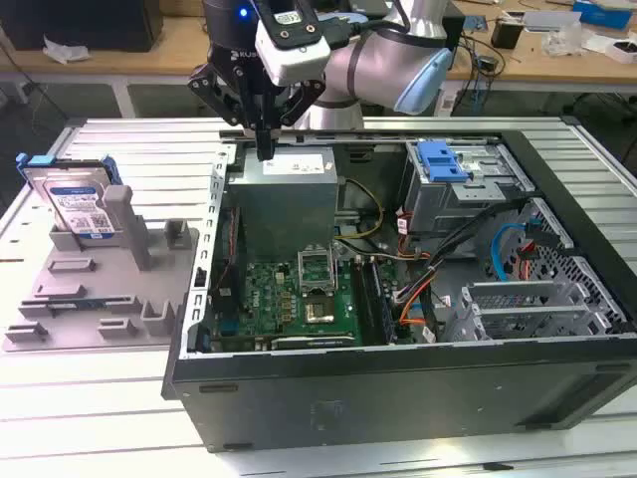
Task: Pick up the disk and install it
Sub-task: 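Reach for the disk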
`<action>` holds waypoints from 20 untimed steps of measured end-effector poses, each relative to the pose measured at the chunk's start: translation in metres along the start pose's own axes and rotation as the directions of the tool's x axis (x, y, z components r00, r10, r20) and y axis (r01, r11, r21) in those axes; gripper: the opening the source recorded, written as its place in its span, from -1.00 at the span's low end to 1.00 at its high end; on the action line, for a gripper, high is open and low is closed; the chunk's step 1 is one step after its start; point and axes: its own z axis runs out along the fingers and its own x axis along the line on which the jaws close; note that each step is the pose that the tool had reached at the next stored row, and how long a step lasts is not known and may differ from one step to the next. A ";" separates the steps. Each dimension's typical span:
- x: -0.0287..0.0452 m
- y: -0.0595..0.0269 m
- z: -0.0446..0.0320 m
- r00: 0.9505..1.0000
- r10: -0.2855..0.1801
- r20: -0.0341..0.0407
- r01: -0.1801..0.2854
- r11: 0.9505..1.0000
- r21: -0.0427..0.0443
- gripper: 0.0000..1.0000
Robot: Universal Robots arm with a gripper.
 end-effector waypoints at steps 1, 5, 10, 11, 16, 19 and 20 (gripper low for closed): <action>0.0000 0.0000 0.0000 1.000 0.000 0.000 0.000 1.000 0.000 -0.79; 0.0000 0.0000 0.0000 1.000 0.000 0.000 0.000 1.000 0.000 -0.79; 0.0000 0.0000 0.0000 1.000 0.000 0.000 0.000 1.000 0.000 -0.79; 0.0000 0.0000 0.0000 1.000 0.000 0.000 0.000 1.000 0.000 -0.79; 0.0068 0.0031 0.0000 1.000 0.000 0.000 0.000 1.000 0.000 -0.79; 0.0154 0.0088 0.0000 1.000 0.000 0.000 0.000 1.000 0.000 -0.79; 0.0185 0.0110 0.0001 1.000 0.000 0.000 0.000 1.000 0.000 -0.79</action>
